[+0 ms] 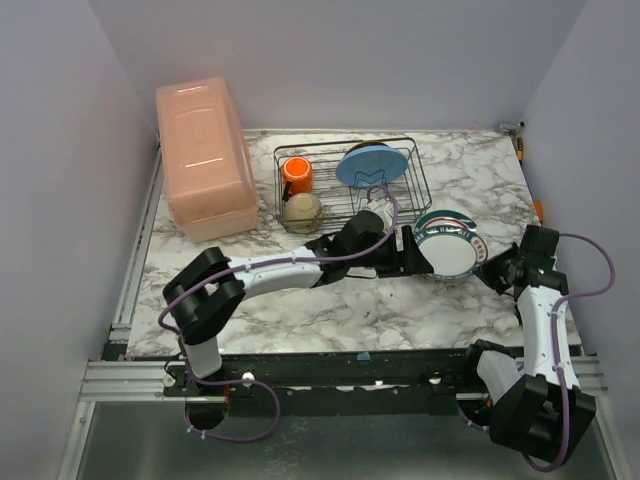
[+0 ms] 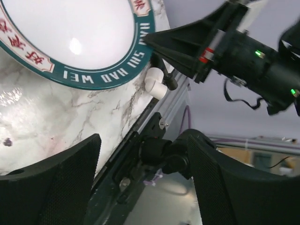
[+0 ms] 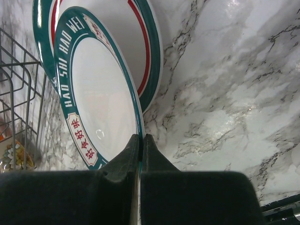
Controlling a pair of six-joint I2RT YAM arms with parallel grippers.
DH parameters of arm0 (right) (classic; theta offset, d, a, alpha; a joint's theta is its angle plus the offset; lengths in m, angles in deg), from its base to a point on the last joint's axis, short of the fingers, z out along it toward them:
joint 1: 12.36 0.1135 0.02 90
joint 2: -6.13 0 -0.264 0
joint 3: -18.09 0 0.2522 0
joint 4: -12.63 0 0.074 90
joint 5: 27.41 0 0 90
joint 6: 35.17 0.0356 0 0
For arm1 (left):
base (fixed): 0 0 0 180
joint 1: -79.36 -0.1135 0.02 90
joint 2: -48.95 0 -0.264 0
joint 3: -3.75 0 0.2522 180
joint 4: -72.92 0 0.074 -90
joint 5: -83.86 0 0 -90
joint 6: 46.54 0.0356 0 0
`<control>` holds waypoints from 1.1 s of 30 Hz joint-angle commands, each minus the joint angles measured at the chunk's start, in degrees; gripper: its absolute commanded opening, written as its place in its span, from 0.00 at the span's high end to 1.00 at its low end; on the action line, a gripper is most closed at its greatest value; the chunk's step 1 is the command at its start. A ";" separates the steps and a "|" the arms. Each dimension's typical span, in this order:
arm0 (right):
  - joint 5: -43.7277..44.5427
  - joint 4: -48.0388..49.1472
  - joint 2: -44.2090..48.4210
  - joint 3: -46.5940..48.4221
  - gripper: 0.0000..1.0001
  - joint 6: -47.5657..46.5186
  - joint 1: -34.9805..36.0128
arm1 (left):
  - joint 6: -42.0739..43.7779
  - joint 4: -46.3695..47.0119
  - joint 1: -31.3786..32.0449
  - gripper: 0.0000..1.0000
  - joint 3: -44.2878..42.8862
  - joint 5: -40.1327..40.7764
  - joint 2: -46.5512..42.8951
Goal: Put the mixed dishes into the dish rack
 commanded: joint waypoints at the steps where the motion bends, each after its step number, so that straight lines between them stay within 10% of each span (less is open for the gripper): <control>1: -3.61 -0.95 1.82 -0.56 1.00 0.23 0.26 | -15.53 9.50 -0.64 0.33 2.64 -6.19 7.04; 17: -3.60 -2.10 3.34 0.57 1.00 -0.47 0.25 | -30.23 13.58 -0.94 0.41 -0.26 5.63 16.35; 33: -2.07 -2.70 6.27 0.48 1.00 -1.14 0.26 | -40.18 12.62 -0.87 0.71 -2.63 7.19 20.45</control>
